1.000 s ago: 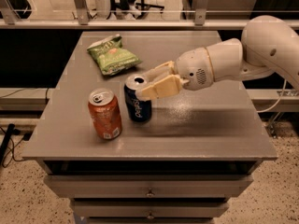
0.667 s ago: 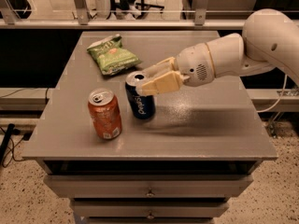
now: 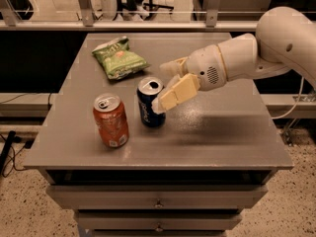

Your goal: Move pepsi can near coke can

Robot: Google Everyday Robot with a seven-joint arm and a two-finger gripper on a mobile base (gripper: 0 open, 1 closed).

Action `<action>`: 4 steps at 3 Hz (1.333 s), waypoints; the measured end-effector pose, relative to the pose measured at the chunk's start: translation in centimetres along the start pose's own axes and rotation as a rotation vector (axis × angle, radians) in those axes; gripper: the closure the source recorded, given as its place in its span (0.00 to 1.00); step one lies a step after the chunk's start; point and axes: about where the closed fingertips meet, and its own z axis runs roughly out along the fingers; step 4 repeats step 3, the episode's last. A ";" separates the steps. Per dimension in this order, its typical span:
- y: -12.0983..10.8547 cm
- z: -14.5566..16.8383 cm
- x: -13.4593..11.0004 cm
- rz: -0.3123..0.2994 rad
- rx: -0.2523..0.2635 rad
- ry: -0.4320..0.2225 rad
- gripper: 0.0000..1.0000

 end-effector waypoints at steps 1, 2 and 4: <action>0.3 -2.7 0.0 0.010 0.044 0.024 0.00; 1.2 -8.6 -1.6 -0.025 0.128 0.018 0.00; 1.2 -8.6 -1.7 -0.025 0.128 0.018 0.00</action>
Offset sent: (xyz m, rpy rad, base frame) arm -0.0175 -0.1386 0.0958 -0.0722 -0.1383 -0.1903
